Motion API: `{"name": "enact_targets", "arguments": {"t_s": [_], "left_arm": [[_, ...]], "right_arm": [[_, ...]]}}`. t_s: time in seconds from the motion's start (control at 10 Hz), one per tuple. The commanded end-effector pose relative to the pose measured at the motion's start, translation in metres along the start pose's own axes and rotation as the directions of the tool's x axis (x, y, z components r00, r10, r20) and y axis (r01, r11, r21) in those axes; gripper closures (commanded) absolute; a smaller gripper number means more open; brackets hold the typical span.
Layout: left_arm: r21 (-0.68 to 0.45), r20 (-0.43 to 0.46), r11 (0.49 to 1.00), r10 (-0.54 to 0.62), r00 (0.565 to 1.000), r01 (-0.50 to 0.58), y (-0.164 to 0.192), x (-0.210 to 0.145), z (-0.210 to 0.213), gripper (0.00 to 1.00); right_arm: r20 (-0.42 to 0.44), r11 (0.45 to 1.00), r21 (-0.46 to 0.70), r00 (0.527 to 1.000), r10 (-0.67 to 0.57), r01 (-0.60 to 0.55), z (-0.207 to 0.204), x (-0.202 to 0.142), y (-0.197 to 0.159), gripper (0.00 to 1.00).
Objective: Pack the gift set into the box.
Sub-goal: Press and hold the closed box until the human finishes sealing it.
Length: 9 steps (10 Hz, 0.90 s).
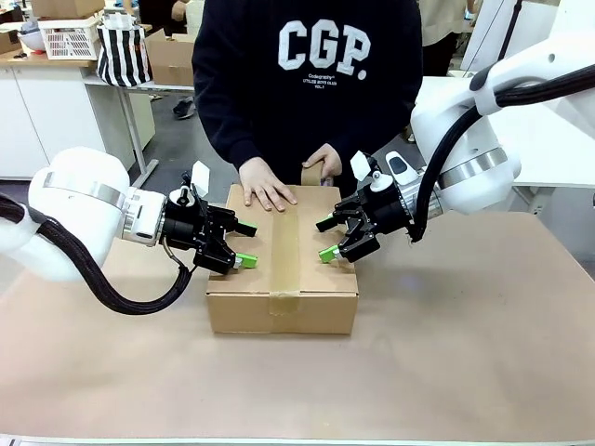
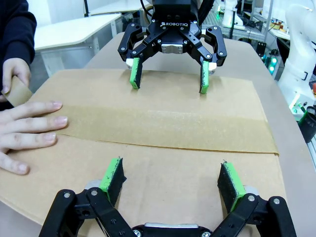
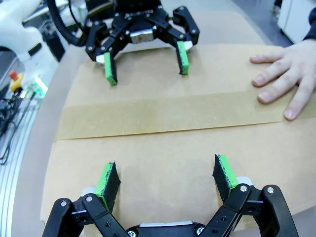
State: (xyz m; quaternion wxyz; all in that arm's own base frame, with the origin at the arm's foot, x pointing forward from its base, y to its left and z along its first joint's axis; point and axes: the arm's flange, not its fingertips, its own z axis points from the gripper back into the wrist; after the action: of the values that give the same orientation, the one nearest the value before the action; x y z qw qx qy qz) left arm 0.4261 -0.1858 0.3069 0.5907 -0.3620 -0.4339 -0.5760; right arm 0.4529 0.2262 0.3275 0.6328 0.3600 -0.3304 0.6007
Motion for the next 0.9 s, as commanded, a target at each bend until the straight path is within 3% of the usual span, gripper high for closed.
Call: {"name": "enact_targets", "arguments": {"t_s": [0.0,0.8], "left_arm": [[0.013,0.003,1.0,-0.018,1.0,0.018,-0.0061,-0.006,-0.0009,0.0],[0.013,0.003,1.0,-0.018,1.0,0.018,-0.0061,-0.006,-0.0009,0.0]], "right_arm": [[0.0,1.0,0.001,1.0,-0.002,0.002,-0.0007,-0.0006,0.0003,0.0],[0.0,1.0,0.001,1.0,-0.002,0.002,-0.0007,-0.0006,0.0003,0.0]]}}
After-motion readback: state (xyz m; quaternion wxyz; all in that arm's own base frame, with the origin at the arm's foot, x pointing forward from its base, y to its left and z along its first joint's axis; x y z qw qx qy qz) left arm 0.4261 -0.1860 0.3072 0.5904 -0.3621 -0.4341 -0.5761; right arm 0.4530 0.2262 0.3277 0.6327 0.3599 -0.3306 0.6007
